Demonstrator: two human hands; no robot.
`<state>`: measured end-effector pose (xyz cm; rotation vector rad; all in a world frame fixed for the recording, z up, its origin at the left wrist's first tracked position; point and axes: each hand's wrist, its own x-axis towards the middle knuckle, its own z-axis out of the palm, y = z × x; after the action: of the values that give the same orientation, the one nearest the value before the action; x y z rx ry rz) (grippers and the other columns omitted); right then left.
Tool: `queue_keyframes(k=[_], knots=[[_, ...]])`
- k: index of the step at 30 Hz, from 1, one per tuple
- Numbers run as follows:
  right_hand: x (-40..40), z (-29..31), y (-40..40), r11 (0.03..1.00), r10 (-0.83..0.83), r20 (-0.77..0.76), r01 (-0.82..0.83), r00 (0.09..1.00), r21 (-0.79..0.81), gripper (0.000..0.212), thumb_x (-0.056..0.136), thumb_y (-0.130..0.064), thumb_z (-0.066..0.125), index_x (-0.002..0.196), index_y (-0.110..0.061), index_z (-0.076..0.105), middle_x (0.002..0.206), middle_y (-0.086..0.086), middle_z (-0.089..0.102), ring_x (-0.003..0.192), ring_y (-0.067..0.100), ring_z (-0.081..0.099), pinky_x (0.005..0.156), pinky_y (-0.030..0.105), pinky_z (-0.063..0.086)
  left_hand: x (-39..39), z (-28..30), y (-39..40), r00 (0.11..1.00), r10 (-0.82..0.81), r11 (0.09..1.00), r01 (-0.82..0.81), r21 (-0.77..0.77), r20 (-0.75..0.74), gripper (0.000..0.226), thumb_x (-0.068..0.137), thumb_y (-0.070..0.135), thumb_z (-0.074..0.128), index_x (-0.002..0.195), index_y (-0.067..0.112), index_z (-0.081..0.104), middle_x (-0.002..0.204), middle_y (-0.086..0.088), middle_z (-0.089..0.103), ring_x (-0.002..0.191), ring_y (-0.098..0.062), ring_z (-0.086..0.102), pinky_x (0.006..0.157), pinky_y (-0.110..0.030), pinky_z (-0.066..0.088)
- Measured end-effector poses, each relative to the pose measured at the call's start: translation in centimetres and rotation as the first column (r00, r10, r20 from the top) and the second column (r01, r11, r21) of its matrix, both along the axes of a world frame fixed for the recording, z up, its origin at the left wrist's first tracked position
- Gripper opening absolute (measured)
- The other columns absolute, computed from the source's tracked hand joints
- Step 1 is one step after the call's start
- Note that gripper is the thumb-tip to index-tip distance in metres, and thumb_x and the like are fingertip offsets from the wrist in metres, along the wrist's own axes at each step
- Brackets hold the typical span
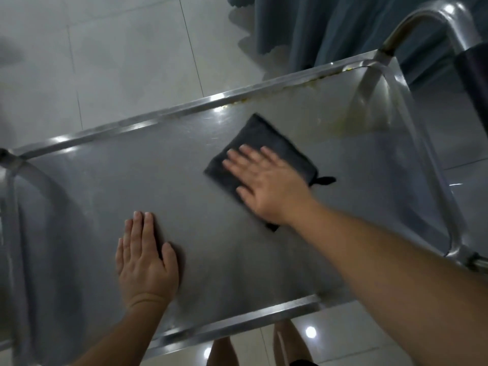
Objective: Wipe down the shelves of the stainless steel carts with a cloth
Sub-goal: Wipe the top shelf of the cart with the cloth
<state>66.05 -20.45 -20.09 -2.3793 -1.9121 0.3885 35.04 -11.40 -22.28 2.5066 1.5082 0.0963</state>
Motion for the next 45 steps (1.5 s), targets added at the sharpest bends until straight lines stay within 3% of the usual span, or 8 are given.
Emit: queue_keyframes(k=[4,11,14,18,23,32,38,45], knots=[[12.1,0.4,-3.5,0.905,-0.421,0.073,0.424,0.904,-0.023,0.070,0.100,-0.051,0.020,0.165,-0.024,0.020,0.173,-0.003,0.016,0.159,0.022,0.014,0.128,0.047,0.008,-0.2,0.0,0.2,1.000,-0.008,1.000,0.008,-0.010,-0.012,0.074,0.098,0.042,0.036,0.168,0.022,0.023,0.175,-0.002,0.021,0.163,-0.020,0.013,0.131,-0.038,0.005],[11.0,0.7,-0.7,0.411,-0.910,0.056,0.911,0.412,-0.016,0.072,0.100,-0.045,0.017,0.167,-0.016,0.014,0.174,0.003,0.008,0.160,0.027,0.005,0.128,0.055,0.006,-0.1,-0.2,0.2,1.000,0.004,1.000,-0.004,-0.015,-0.015,0.075,0.097,0.044,0.035,0.168,0.020,0.025,0.175,-0.003,0.021,0.163,-0.021,0.013,0.131,-0.045,0.011],[2.6,0.7,4.3,0.628,-0.778,0.018,0.778,0.628,0.005,0.070,0.103,-0.043,0.021,0.166,-0.014,0.014,0.174,0.006,0.009,0.160,0.028,0.006,0.128,0.052,0.005,-0.1,-0.2,0.1,1.000,0.000,1.000,0.000,-0.022,-0.023,0.075,0.097,0.045,0.035,0.168,0.019,0.025,0.176,-0.002,0.020,0.163,-0.020,0.011,0.131,-0.046,0.011],[-5.7,0.4,10.8,0.949,-0.316,-0.039,0.315,0.948,-0.021,0.067,0.106,-0.046,0.020,0.167,-0.021,0.009,0.175,-0.002,0.002,0.161,0.020,-0.003,0.128,0.047,-0.005,0.0,-0.2,0.2,1.000,0.006,1.000,-0.006,-0.008,-0.018,0.076,0.096,0.043,0.037,0.167,0.017,0.028,0.175,-0.003,0.022,0.163,-0.020,0.013,0.131,-0.044,0.011],[-5.0,0.0,15.1,0.984,0.167,-0.024,-0.168,0.986,-0.051,0.063,0.108,-0.050,0.018,0.166,-0.031,0.005,0.174,-0.012,-0.002,0.160,0.012,-0.007,0.128,0.041,-0.010,-0.1,-0.5,0.1,0.999,0.007,1.000,-0.007,-0.003,-0.044,0.076,0.097,0.042,0.038,0.169,0.022,0.022,0.176,0.001,0.017,0.163,-0.015,0.007,0.132,-0.040,0.006],[7.3,0.2,7.1,0.983,-0.182,0.060,0.183,0.981,-0.002,0.070,0.101,-0.052,0.024,0.166,-0.027,0.021,0.173,-0.008,0.013,0.160,0.017,0.011,0.129,0.042,0.005,-0.2,-0.5,0.2,1.000,-0.012,1.000,0.012,0.006,-0.028,0.075,0.097,0.042,0.038,0.167,0.019,0.027,0.175,-0.001,0.021,0.163,-0.018,0.012,0.131,-0.042,0.011],[12.3,0.6,1.3,0.802,-0.590,0.089,0.595,0.802,-0.043,0.073,0.101,-0.052,0.016,0.167,-0.021,0.010,0.175,-0.002,0.004,0.161,0.021,0.002,0.129,0.046,0.002,0.1,0.1,0.2,0.999,-0.001,0.999,-0.002,-0.051,-0.051,0.075,0.098,0.043,0.036,0.168,0.020,0.023,0.176,0.000,0.016,0.163,-0.017,0.007,0.132,-0.044,0.009],[12.3,0.4,1.2,0.791,-0.606,0.092,0.611,0.790,-0.030,0.075,0.099,-0.054,0.011,0.167,-0.021,0.009,0.175,-0.002,0.004,0.161,0.021,0.002,0.129,0.046,0.000,1.9,3.0,0.2,0.994,0.061,0.990,-0.071,-0.120,-0.090,0.070,0.095,0.037,0.036,0.162,0.017,0.032,0.173,-0.006,0.026,0.161,-0.024,0.015,0.131,-0.047,0.014]])
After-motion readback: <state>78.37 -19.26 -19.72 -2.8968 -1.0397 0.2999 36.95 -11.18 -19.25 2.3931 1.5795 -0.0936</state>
